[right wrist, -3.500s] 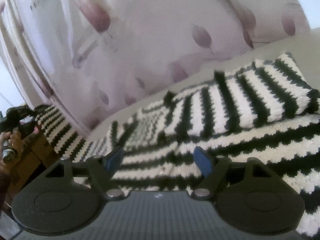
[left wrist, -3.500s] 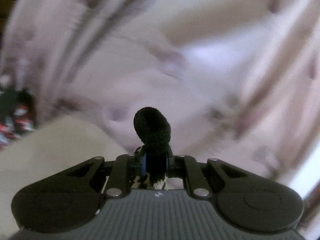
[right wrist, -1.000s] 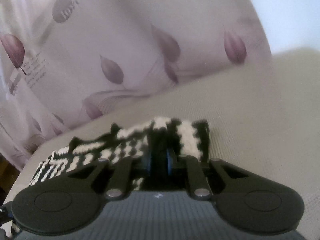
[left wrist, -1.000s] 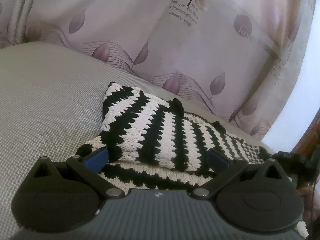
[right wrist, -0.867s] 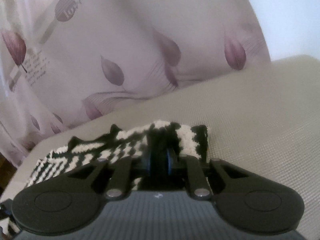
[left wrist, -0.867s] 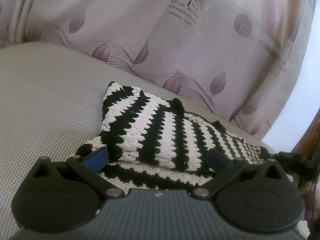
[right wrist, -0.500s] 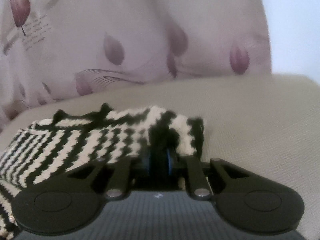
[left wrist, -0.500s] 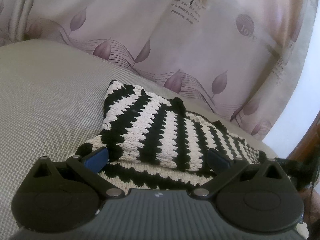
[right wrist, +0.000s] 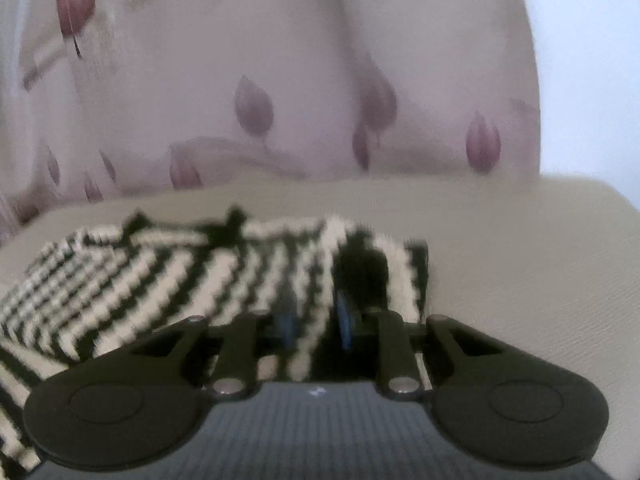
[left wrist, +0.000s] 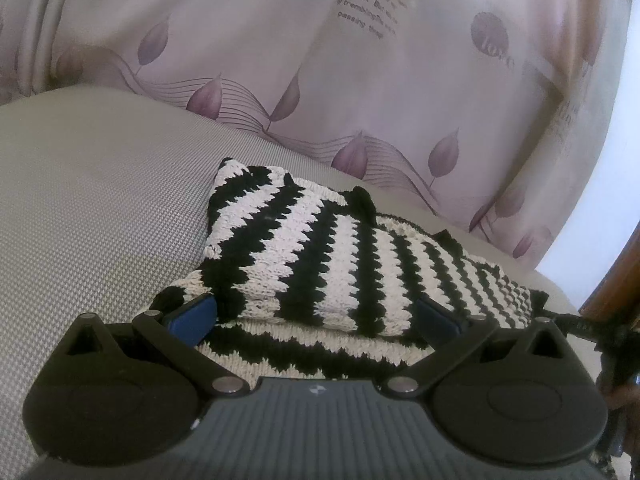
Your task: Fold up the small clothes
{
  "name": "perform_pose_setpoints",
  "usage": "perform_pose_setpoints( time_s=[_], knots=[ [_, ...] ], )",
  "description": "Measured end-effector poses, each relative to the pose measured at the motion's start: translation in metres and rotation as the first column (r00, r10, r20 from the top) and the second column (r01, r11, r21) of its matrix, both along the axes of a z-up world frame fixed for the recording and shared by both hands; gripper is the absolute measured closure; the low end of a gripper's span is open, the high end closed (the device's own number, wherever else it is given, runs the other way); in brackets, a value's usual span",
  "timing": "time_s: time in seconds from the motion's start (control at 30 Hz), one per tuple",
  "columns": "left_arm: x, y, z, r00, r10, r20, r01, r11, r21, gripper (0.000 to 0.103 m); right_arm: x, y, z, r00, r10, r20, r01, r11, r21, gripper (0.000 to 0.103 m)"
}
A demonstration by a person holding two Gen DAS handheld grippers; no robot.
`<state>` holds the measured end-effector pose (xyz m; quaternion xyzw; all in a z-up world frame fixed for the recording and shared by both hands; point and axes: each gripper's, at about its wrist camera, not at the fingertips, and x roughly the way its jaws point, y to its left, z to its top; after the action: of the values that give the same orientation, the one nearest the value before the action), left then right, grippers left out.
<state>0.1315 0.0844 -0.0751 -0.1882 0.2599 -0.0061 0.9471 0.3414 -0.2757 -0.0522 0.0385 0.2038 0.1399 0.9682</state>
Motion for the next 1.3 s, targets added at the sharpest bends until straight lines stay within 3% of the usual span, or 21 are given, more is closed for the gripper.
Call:
perform_pose_setpoints(
  time_s=[0.2,0.43,0.47,0.53,0.57,0.6,0.73,0.8,0.87,1.0,1.07,1.2,1.3],
  knots=[
    [0.001,-0.001,0.000,1.000,-0.002,-0.005,0.002,1.000,0.015,0.000,-0.009,0.014,-0.008,0.999,-0.009,0.049,0.014,0.995,-0.097,0.083],
    [0.001,-0.001,-0.001,1.000,-0.004,-0.006,0.004,1.000,0.019,0.000,-0.008,0.010,-0.009,0.999,-0.004,0.050,0.008,0.997,-0.077,0.080],
    [0.001,-0.001,-0.001,1.000,-0.004,-0.007,0.004,1.000,0.020,0.000,-0.009,0.010,-0.009,0.999,0.003,0.050,0.000,0.997,-0.073,0.073],
    [0.001,-0.001,-0.001,1.000,-0.004,-0.008,0.004,1.000,0.024,0.000,-0.009,0.009,-0.008,0.998,0.043,0.047,-0.041,0.998,-0.055,0.048],
    [0.002,-0.001,-0.001,1.000,-0.004,-0.009,0.004,1.000,0.026,0.000,-0.009,0.010,-0.008,0.995,0.086,0.044,-0.084,0.995,-0.048,0.030],
    [0.002,-0.001,-0.001,1.000,-0.004,-0.010,0.005,1.000,0.029,0.000,-0.009,0.013,-0.008,0.992,0.122,0.042,-0.120,0.991,-0.060,0.026],
    [0.002,-0.002,0.000,1.000,-0.005,-0.013,0.006,0.999,0.039,0.000,-0.013,0.039,-0.008,0.994,0.103,0.047,-0.091,0.973,-0.214,0.022],
    [0.001,-0.002,0.000,1.000,-0.006,-0.012,0.007,0.999,0.037,0.000,-0.015,0.039,-0.007,0.994,0.092,0.049,-0.079,0.972,-0.223,0.021],
    [0.001,-0.001,0.000,1.000,-0.008,-0.010,0.008,0.999,0.031,0.000,-0.026,0.034,0.001,0.997,0.072,0.039,-0.065,0.982,-0.176,0.021],
    [-0.001,0.001,0.000,1.000,-0.012,-0.007,0.013,1.000,0.021,0.000,-0.091,0.014,0.016,0.986,0.042,0.163,-0.039,0.999,-0.022,0.017],
    [-0.003,0.003,0.000,1.000,-0.021,-0.002,0.021,1.000,0.006,0.000,-0.130,0.000,0.016,0.980,0.068,0.186,-0.078,0.996,0.045,0.014],
    [-0.013,0.014,0.007,0.995,-0.098,-0.024,0.097,0.994,-0.052,0.000,-0.200,-0.032,-0.008,0.989,0.083,0.120,-0.097,0.989,0.110,0.010],
    [-0.039,0.026,0.016,0.991,-0.131,-0.019,0.130,0.990,-0.055,0.000,-0.243,-0.057,-0.031,0.996,0.032,0.078,-0.043,0.989,0.144,0.010]
  ],
)
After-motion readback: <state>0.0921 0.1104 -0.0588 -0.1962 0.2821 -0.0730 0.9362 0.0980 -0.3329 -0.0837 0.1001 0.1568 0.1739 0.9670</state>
